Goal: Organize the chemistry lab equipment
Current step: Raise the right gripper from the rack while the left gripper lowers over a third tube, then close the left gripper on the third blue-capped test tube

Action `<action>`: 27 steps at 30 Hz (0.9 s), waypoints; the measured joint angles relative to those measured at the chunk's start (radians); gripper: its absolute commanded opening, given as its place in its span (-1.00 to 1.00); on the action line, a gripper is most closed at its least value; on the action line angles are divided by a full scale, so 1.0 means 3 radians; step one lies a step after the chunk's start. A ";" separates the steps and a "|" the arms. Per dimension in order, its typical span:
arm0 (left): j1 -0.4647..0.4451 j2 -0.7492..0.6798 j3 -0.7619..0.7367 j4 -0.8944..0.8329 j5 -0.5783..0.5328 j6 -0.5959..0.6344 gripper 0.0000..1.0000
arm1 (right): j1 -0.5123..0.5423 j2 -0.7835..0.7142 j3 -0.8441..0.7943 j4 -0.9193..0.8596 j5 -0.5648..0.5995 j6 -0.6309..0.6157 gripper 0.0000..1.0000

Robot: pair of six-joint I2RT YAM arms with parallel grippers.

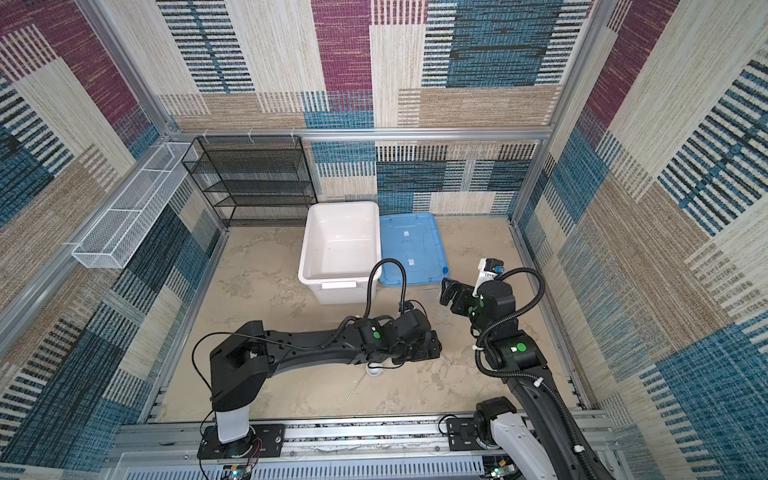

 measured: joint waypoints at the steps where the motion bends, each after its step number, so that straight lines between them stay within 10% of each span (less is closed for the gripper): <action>1: -0.0006 0.0042 0.0041 -0.0064 -0.0034 -0.0020 0.75 | -0.0010 -0.0025 -0.0008 0.0000 0.0018 0.0000 0.99; 27: 0.0047 0.1002 0.1283 -0.0987 -0.0460 -0.0018 0.35 | -0.0065 -0.0371 -0.0254 0.0017 0.0256 -0.0100 0.98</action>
